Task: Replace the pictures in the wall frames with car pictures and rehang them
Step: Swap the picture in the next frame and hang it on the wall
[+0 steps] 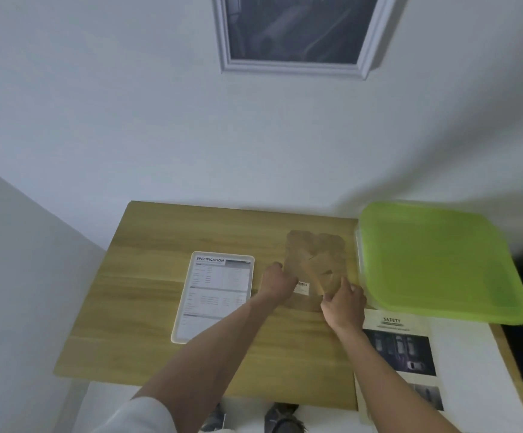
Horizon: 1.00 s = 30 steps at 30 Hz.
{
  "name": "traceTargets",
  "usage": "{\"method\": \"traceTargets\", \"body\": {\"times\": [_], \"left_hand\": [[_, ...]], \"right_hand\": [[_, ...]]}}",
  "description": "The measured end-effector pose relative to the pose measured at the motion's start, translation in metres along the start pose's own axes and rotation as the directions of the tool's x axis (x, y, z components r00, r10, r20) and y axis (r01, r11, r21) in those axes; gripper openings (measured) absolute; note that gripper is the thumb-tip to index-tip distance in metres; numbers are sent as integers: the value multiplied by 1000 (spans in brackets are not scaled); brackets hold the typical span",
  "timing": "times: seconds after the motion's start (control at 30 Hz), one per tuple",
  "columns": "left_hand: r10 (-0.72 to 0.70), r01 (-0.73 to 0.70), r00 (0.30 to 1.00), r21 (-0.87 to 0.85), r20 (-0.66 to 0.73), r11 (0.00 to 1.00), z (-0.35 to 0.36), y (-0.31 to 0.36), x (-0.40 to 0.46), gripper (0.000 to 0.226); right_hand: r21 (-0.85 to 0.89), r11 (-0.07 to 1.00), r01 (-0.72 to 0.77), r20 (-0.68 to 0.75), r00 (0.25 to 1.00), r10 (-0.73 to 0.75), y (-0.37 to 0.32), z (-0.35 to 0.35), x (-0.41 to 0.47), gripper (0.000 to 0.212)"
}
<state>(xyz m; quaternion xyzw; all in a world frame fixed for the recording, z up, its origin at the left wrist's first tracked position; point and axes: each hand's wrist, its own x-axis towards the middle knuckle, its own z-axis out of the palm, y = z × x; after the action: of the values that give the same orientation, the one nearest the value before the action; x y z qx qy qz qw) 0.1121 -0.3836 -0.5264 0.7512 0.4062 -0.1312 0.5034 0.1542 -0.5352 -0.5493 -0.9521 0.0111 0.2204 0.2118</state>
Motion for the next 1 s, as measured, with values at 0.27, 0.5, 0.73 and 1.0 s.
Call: {"method": "traceTargets", "body": {"times": [0.27,0.5,0.73,1.0], "left_hand": [[-123,129,992,-241,41,962,-19,-2,10,28],[8,-17,998,-127,-69,992,-74,-23,7,28],[96,-103,987,-52,-129,993,-146,-89,-13,32],[120,-121,988,-4,-96,993,-189,-163,-30,43]], "right_hand": [[516,820,-246,113,969,220,2,-11,7,61],[634,759,-150,137,987,81,-26,3,-14,49],[650,759,-25,205,968,-144,-61,41,-60,51],[523,852,35,184,971,-153,-81,91,-105,58]]}}
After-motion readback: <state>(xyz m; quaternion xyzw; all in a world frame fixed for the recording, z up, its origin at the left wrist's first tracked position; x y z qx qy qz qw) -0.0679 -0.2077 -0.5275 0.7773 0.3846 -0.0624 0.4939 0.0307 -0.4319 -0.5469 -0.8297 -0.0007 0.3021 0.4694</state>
